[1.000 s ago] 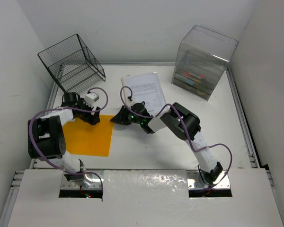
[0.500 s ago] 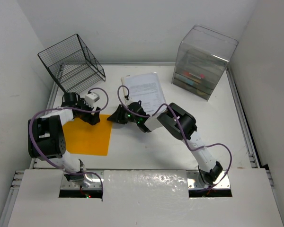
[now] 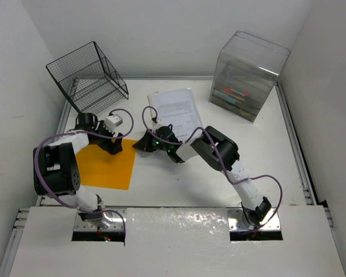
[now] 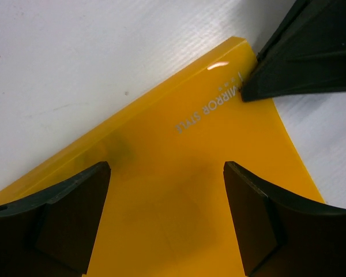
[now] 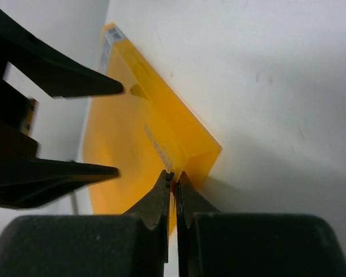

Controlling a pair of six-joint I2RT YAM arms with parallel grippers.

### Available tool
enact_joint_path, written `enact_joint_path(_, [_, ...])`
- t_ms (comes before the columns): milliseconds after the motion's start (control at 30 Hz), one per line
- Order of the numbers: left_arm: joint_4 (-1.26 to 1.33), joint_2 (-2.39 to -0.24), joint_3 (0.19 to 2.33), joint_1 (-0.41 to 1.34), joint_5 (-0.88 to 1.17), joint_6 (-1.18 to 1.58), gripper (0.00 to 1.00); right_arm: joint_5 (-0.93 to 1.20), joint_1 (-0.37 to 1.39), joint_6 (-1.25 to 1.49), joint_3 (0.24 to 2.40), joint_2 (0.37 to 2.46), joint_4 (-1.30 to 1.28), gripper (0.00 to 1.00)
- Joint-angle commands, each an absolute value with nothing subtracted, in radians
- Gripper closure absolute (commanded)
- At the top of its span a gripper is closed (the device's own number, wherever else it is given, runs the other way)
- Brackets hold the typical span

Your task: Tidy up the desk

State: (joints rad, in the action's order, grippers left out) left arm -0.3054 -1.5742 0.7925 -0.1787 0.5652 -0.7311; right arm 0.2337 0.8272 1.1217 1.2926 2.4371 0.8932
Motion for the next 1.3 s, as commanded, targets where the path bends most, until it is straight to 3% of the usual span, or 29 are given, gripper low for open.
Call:
enact_joint_path(0, [-0.463,-1.482,0.847,-0.187,0.614,-0.857,0.21,0.218,0.833,0.927,1.204,2.341,0.893,1.00])
enact_joint_path(200, [-0.722,-1.365,1.043,-0.186,0.638,-1.127,0.07,0.308,0.834,0.692,1.144,2.201,0.911,1.00])
enact_joint_path(567, [-1.083,-1.523,1.255,-0.187,0.753,-1.497,0.05,0.380,0.831,0.574,1.152,2.129,0.911,1.00])
enact_joint_path(867, [-0.968,-1.520,1.221,-0.155,0.772,-1.528,0.03,0.393,0.833,0.489,1.123,2.056,0.873,1.00])
enact_joint_path(1267, [-1.061,-1.657,1.307,-0.126,0.784,-1.601,0.03,0.420,0.834,0.462,1.124,2.028,0.861,1.00])
